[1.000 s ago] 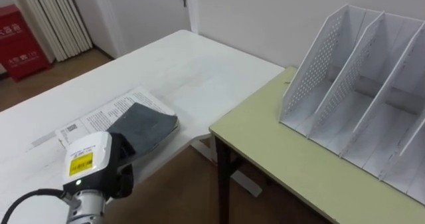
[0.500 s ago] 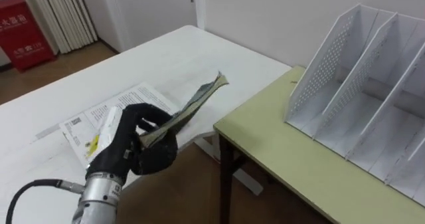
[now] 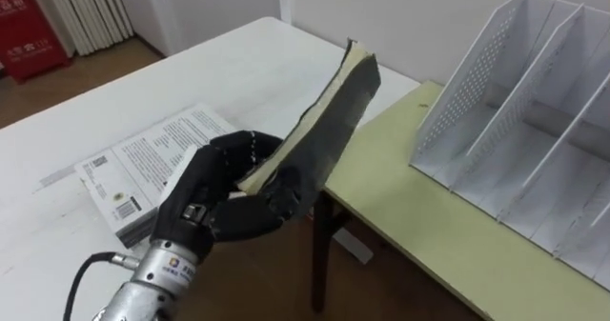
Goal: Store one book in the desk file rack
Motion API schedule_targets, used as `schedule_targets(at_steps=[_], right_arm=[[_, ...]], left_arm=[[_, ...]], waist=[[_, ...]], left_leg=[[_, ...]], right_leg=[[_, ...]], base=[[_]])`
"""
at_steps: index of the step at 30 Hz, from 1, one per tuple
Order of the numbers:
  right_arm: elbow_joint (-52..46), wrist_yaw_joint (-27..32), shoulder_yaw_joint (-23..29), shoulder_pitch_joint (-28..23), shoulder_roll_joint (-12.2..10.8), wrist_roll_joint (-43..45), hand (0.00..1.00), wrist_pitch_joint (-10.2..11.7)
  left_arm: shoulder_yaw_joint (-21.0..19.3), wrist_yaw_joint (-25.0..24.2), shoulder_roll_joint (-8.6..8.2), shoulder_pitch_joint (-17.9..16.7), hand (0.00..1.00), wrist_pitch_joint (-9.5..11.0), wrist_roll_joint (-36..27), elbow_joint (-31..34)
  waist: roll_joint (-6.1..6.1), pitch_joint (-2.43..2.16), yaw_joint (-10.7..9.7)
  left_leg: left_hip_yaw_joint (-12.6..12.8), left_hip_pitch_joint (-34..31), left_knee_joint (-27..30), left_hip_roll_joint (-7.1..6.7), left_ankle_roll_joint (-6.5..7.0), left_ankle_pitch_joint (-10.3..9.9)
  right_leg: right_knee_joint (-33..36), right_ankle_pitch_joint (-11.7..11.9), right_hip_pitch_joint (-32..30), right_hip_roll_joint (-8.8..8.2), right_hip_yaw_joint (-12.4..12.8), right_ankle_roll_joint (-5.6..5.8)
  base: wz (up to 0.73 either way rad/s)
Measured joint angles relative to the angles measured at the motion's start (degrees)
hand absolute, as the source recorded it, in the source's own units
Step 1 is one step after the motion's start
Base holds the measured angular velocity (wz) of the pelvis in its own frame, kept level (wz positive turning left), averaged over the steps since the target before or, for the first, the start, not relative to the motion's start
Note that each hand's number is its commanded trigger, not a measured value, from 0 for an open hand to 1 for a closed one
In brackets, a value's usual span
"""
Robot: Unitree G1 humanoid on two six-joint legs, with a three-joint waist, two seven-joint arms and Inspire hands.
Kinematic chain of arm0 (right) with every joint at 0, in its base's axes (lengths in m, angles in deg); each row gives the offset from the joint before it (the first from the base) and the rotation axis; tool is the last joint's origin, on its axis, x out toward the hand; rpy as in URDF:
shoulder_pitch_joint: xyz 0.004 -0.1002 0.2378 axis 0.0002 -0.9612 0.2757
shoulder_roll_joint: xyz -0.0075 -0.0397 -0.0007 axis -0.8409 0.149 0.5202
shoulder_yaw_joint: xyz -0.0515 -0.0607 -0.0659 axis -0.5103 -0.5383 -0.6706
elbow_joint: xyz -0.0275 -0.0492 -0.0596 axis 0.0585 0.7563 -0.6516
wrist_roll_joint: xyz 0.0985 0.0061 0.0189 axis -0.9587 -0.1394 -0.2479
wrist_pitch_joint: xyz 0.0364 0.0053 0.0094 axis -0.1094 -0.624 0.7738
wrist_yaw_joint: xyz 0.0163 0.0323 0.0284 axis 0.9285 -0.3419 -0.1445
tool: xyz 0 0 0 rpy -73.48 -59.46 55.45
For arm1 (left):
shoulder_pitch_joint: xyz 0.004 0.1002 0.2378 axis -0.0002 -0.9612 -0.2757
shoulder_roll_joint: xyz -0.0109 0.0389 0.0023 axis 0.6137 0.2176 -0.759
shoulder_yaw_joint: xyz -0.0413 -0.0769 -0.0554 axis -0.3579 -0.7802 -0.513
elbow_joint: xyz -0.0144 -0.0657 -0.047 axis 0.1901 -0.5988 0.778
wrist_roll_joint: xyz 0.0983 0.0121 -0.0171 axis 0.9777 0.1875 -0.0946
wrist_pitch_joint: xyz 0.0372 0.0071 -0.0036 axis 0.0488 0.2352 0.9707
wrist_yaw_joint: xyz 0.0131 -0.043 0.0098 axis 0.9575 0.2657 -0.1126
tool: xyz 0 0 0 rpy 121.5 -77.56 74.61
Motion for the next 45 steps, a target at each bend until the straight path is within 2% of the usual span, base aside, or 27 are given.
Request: schedule_targets(at_steps=[5, 7, 11, 13, 15, 19, 25, 29, 34, 38, 41, 45], right_arm=[[-17.1, -3.9, -1.2, -2.2, -3.1, -3.4, 0.0, 2.8], [-23.9, -7.2, -3.3, -3.0, -4.9, -6.6, 0.0, 3.8], [-31.8, -13.2, -4.4, -3.3, -4.9, -11.7, 0.0, 3.6], [-36.4, -15.3, -4.3, -3.0, -4.5, -16.6, 0.0, 3.5], [-39.0, -16.2, -4.0, -3.0, -4.7, -20.2, 0.0, 3.5], [-45.3, -18.3, -2.8, -3.1, -3.7, -30.6, 0.0, 3.5], [-50.8, -20.9, 2.2, -2.8, -3.9, -41.8, 0.0, 3.9], [-52.3, -22.6, 3.1, -2.6, -3.7, -48.1, 0.0, 3.8], [-52.9, -26.0, 3.1, -2.7, -1.8, -57.0, 0.0, 3.1], [-53.2, -28.8, 3.4, -2.6, -1.8, -61.6, 0.0, 1.7], [-53.2, -30.4, 3.4, -2.3, -2.0, -65.0, 0.0, 0.9], [-53.1, -31.8, 3.4, -2.2, -2.0, -65.8, 0.0, 0.2]], left_arm=[[-0.1, -3.0, 0.09, 0.0, 1.0, 1.4, -5.7, 0.0], [0.3, -5.2, 0.22, 0.0, 1.0, 1.8, -8.5, -0.1], [0.8, -10.0, 0.83, -1.0, 1.0, 2.1, -11.5, -0.1], [1.3, -13.6, 2.25, -1.9, 1.0, 2.1, -13.2, -0.6], [1.2, -16.8, 2.86, -3.0, 1.0, 2.0, -15.2, -1.0], [1.1, -20.8, 2.97, -3.3, 1.0, 1.9, -20.8, -2.5], [-0.2, -22.7, 3.3, -3.6, 1.0, 1.6, -22.5, -5.1], [-0.2, -24.4, 3.63, -3.6, 1.0, 1.0, -23.5, -5.1], [-0.2, -27.0, 3.86, -3.6, 1.0, 0.4, -30.8, -6.1], [-0.3, -29.1, 3.86, -3.6, 1.0, -1.3, -36.2, -8.0], [-0.2, -31.7, 3.85, -3.4, 1.0, -1.5, -40.2, -9.7], [-0.2, -33.9, 3.83, -2.5, 1.0, -2.6, -42.5, -12.7]], waist=[[0.16, 0.04, -0.1], [0.6, 0.49, -0.2], [0.89, 0.54, -0.1], [0.68, 0.62, 0.0], [0.53, 0.58, -0.1], [0.56, 0.53, 0.1], [0.98, 0.42, 0.0], [0.94, 0.4, -0.2], [0.91, 0.31, -0.2], [0.84, 0.19, -0.1], [0.78, 0.15, 0.0], [0.69, 0.11, 1.6]], left_leg=[[0.4, 0.8, 0.0, 0.34, -0.01, 0.0], [0.4, 1.4, 0.0, 0.36, -0.03, 0.0], [0.3, 1.4, -0.1, 0.27, -0.02, 0.0], [0.2, 1.4, 0.1, 0.27, -0.02, 0.0], [0.2, 1.5, 0.1, 0.28, -0.02, 0.0], [0.6, 1.7, 0.2, 0.34, -0.01, 0.0], [1.1, 0.9, 0.4, 0.69, -0.04, 0.0], [1.3, 0.6, 0.9, 0.76, -0.03, -0.1], [1.4, 0.7, 1.1, 0.75, -0.02, 0.0], [1.6, 0.9, 1.1, 0.79, -0.02, 0.0], [1.7, 1.1, 1.1, 0.81, -0.02, 0.0], [2.8, 1.3, 1.1, 0.98, -0.02, 0.0]], right_leg=[[0.1, 0.2, 0.3, 0.24, 0.2, -0.21], [0.1, 0.2, 1.0, 0.21, 0.1, -0.25], [0.2, 0.2, 1.0, 0.11, 0.0, -0.16], [0.1, 0.3, 1.2, 0.19, 0.1, -0.13], [0.1, 0.3, 1.1, 0.21, 0.2, -0.14], [0.5, 0.3, 1.1, 0.14, 0.5, -0.13], [1.2, 0.3, 0.1, 0.32, 1.5, -0.22], [1.9, 0.3, -0.2, 0.3, 1.6, -0.23], [2.0, 0.3, -0.1, 0.26, 1.4, -0.24], [1.9, 0.3, -0.3, 0.27, 1.6, -0.25], [2.0, 0.3, -0.2, 0.28, 1.7, -0.26], [2.2, 0.4, -0.1, 0.35, 2.6, -0.33]], base=[[-0.05], [0.05], [0.05], [0.0], [0.0], [-0.04], [-0.05], [-0.01], [0.0], [-0.02], [-0.01], [-0.09]])
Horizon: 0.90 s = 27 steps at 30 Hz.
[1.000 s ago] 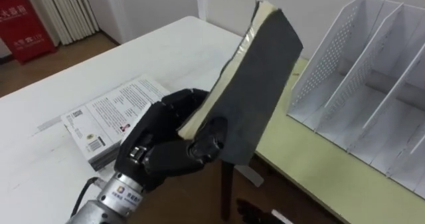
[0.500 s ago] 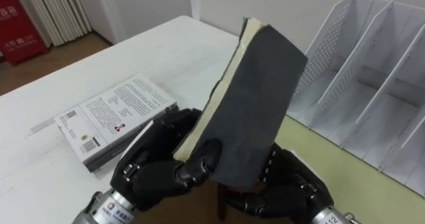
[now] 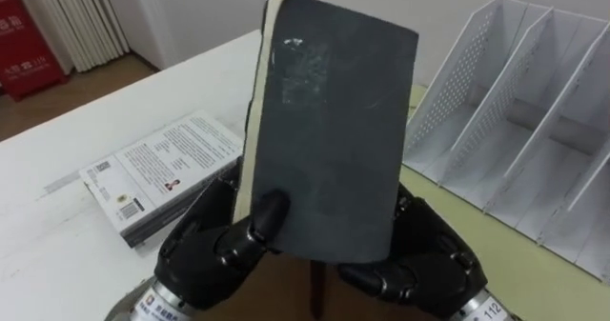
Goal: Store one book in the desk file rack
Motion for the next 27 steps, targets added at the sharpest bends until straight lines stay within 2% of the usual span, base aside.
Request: schedule_targets(at_steps=[3, 6, 14, 18, 24, 27], right_arm=[[0.1, -0.9, 0.0, -0.1, 0.1, 0.0, 0.0, -1.7], [0.1, -1.9, 0.0, -0.1, 0.1, 0.1, 0.0, -2.5], [0.1, -4.5, -0.5, -0.2, 0.3, 0.1, 0.0, -2.7], [0.1, -4.7, -1.1, -0.4, 2.1, 0.1, 0.0, -3.0], [0.1, -4.7, -2.1, -0.4, 3.9, 0.0, 0.0, -3.0], [0.1, -4.6, -2.4, -0.4, 4.8, 0.0, 0.0, -3.0]], left_arm=[[-0.5, -1.3, 0.02, 0.0, 1.0, -1.1, 0.0, -1.2], [-1.1, -2.4, 0.06, 0.0, 1.0, -2.0, 0.1, -1.7], [-2.1, -5.4, 0.48, 0.0, 1.0, -2.9, 0.5, -2.0], [-2.1, -7.1, 2.5, 0.0, 1.0, -3.4, 0.7, -3.2], [-2.0, -9.3, 3.36, 0.2, 1.0, -3.4, 0.7, -5.7], [-1.8, -9.5, 4.32, 0.5, 1.0, -3.8, 0.8, -6.4]], waist=[[-0.16, 0.09, 0.7], [-0.23, 0.1, 1.3], [-0.16, 0.06, 1.4], [-0.06, -0.05, 1.4], [-0.17, -0.13, 1.5], [-0.14, -0.15, 1.5]], left_leg=[[0.1, -0.3, -0.1, 0.05, 0.02, 0.0], [0.0, -0.6, 0.0, 0.21, 0.04, 0.0], [0.0, -0.7, 0.3, 0.18, 0.05, 0.0], [0.1, -0.7, 0.3, 0.13, 0.05, 0.0], [0.0, -0.7, 0.3, 0.08, 0.05, 0.0], [-0.1, -0.7, 0.3, 0.04, 0.06, 0.0]], right_leg=[[0.6, 0.0, -0.5, 0.01, 0.3, 0.02], [0.8, 0.0, -0.9, 0.07, 0.6, 0.0], [0.7, 0.0, -1.0, 0.08, 0.6, 0.0], [0.8, 0.0, -1.0, 0.06, 0.5, 0.0], [0.7, 0.0, -1.0, 0.02, 0.2, 0.0], [0.7, 0.0, -0.9, 0.02, 0.1, 0.0]], base=[[-0.03], [-0.03], [0.0], [0.0], [0.0], [0.0]])
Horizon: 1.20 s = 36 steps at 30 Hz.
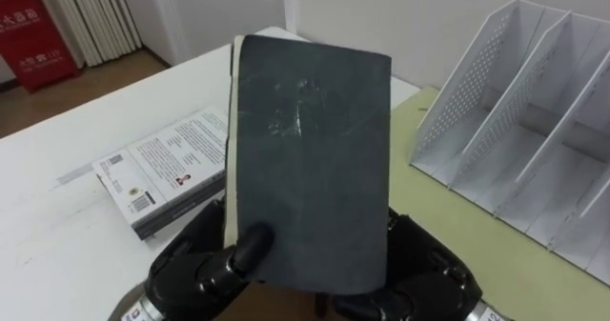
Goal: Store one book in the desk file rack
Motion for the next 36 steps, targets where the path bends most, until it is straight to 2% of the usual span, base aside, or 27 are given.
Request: schedule_targets(at_steps=[3, 8, 10, 12, 15, 18, 25, 28, 36], right_arm=[[0.0, 0.0, -1.0, 0.0, 1.3, 0.0, 0.0, 0.0], [0.0, -1.1, -2.1, 0.0, 3.8, -0.9, 0.0, -0.8], [-0.4, -2.0, -2.0, 0.0, 4.5, -4.3, 0.0, -0.8], [-0.3, -2.6, -2.1, 0.1, 4.6, -6.0, 0.0, -0.9], [-0.2, -2.6, -2.1, -0.1, 5.0, -6.9, 0.0, -1.4], [-0.2, -2.9, -2.1, -0.1, 5.2, -7.2, 0.0, -1.8], [0.2, -3.0, -2.1, -0.1, 5.3, -7.5, 0.0, -1.9], [0.6, -3.0, -2.2, -0.1, 5.6, -9.3, 0.0, -2.4], [2.0, -2.9, -2.6, -0.1, 6.2, -9.5, 0.0, -2.5]], left_arm=[[0.2, 0.0, 1.03, 0.0, 1.0, -0.8, -0.1, 0.0], [0.4, 0.0, 5.97, 0.1, 1.0, -1.1, 0.3, 0.0], [0.4, 0.1, 9.26, 0.1, 1.0, -1.2, 3.4, -0.1], [0.4, 0.1, 10.35, 0.2, 1.0, -1.2, 6.2, -0.6], [0.4, 0.1, 10.39, 0.2, 1.0, -1.2, 7.1, -1.5], [0.4, 0.1, 10.55, 0.2, 1.0, -1.2, 7.4, -1.6], [0.3, 0.3, 10.69, 0.4, 1.0, -1.2, 9.3, -1.7], [0.3, 0.6, 10.69, 2.2, 1.0, -1.2, 10.3, -4.2], [0.9, 1.5, 10.69, 3.8, 1.0, -1.1, 11.6, -7.0]], waist=[[0.26, -0.17, 0.1], [0.76, -0.34, 0.4], [0.91, -0.3, 0.7], [1.13, -0.22, 0.8], [1.72, 0.08, 1.1], [1.93, -0.06, 1.2], [1.54, 0.03, 1.2], [1.3, 0.12, 1.2], [1.38, 0.15, 1.2]], left_leg=[[-0.2, 0.0, 0.0, 0.16, 0.0, 0.0], [0.1, 0.0, -0.1, 0.54, -0.05, 0.0], [0.0, -0.3, 0.1, 0.64, -0.07, 0.0], [-0.1, -0.6, 0.6, 0.69, -0.09, -0.1], [-0.3, -1.3, 1.0, 0.72, -0.07, -0.4], [-0.5, -1.6, 1.1, 0.63, -0.08, -0.4], [-0.5, -1.0, 1.0, 0.6, -0.13, -0.3], [-0.6, -1.1, 1.0, 0.6, -0.15, -0.4], [-0.7, -1.0, 0.9, 0.6, -0.19, -0.4]], right_leg=[[0.1, 0.0, -0.1, 0.02, 0.4, 0.0], [0.7, 0.0, -0.5, 0.1, 0.5, 0.0], [1.0, 0.0, -1.0, 0.17, 0.4, -0.06], [1.0, 0.1, -1.0, 0.22, 0.3, -0.11], [1.2, 0.1, -1.1, 0.29, 0.3, -0.12], [1.0, 0.0, -1.1, 0.28, 0.0, -0.12], [1.0, -0.1, -1.0, 0.29, 0.0, -0.21], [0.8, -0.1, -1.0, 0.31, -0.2, -0.21], [0.8, -0.1, -1.0, 0.34, -0.2, -0.21]], base=[[0.0], [-0.04], [-0.03], [0.04], [0.03], [0.03], [0.0], [0.0], [0.0]])
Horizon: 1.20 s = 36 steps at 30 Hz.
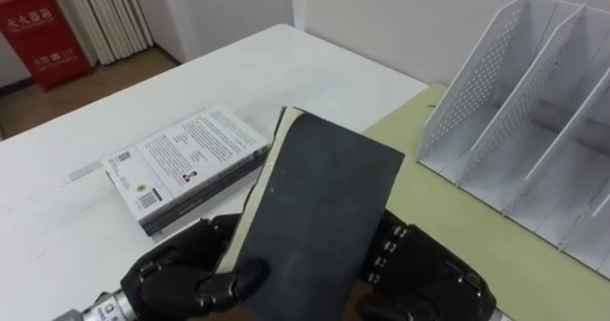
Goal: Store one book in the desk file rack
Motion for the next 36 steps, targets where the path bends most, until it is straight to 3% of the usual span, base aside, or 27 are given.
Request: schedule_targets(at_steps=[8, 14, 21, 25, 27, 28, 29, 36], right_arm=[[0.1, 0.0, -1.1, -0.2, 0.6, -2.0, 0.0, -0.1], [0.1, 0.1, -2.0, -0.3, 2.7, -2.0, 0.0, -1.4], [0.1, 0.8, -3.4, -0.3, 5.5, -2.0, 0.0, -1.9], [0.2, 0.8, -4.2, -0.3, 6.5, -2.0, 0.0, -2.0], [0.2, 0.8, -4.2, -0.3, 6.6, -2.0, 0.59, -2.0], [0.2, 0.8, -4.2, -0.3, 6.6, -2.0, 0.83, -2.0], [0.2, 0.8, -4.2, -0.3, 6.6, -2.0, 1.0, -2.0], [0.2, 1.4, -4.1, -0.3, 6.7, -2.0, 1.0, -2.0]], left_arm=[[0.2, -0.5, 0.0, 0.0, 1.0, 0.0, 1.8, -1.6], [2.6, -1.6, 0.13, 0.0, 1.0, -0.1, 3.2, -6.0], [4.1, -3.5, 1.78, 0.2, 1.0, -0.1, 7.1, -8.6], [6.1, -4.0, 3.68, 0.2, 1.0, -0.1, 7.1, -8.8], [6.3, -4.2, 3.92, 0.2, 1.0, -0.1, 7.3, -9.2], [6.3, -4.2, 3.92, 0.2, 1.0, -0.1, 8.0, -9.4], [6.5, -4.2, 3.95, 0.2, 1.0, -0.2, 8.6, -9.5], [8.4, -4.4, 4.42, 0.2, 1.0, -0.9, 10.7, -10.0]], waist=[[0.32, 0.0, -0.1], [0.32, -0.03, -0.3], [0.04, -0.06, -0.4], [0.01, -0.09, -0.3], [0.06, -0.07, -0.4], [0.07, -0.07, -0.4], [0.08, -0.07, -0.4], [0.13, -0.05, -0.4]], left_leg=[[0.0, -0.1, 0.0, 0.05, 0.0, 0.0], [0.0, 0.0, -0.3, 0.01, 0.01, 0.0], [0.3, 0.2, -0.4, -0.31, 0.02, 0.0], [0.3, 0.2, -0.4, -0.37, 0.02, 0.0], [0.3, 0.1, -0.4, -0.37, 0.02, 0.0], [0.3, 0.1, -0.4, -0.36, 0.02, 0.0], [0.3, 0.1, -0.4, -0.36, 0.02, 0.0], [0.3, 0.0, -0.4, -0.37, 0.02, 0.0]], right_leg=[[0.0, 0.0, 0.0, -0.06, -0.1, 0.0], [0.1, 0.0, 0.1, -0.08, 0.0, 0.0], [0.1, 0.0, 0.3, -0.03, 0.3, 0.0], [0.1, 0.0, 0.3, -0.07, 0.3, 0.0], [0.1, 0.0, 0.3, -0.06, 0.5, 0.0], [0.1, 0.0, 0.3, -0.05, 0.6, 0.0], [0.1, 0.0, 0.3, -0.04, 0.6, 0.01], [0.1, 0.0, 0.1, -0.04, 0.6, 0.02]], base=[[0.0], [0.0], [0.0], [0.0], [0.0], [0.0], [0.0], [0.0]])
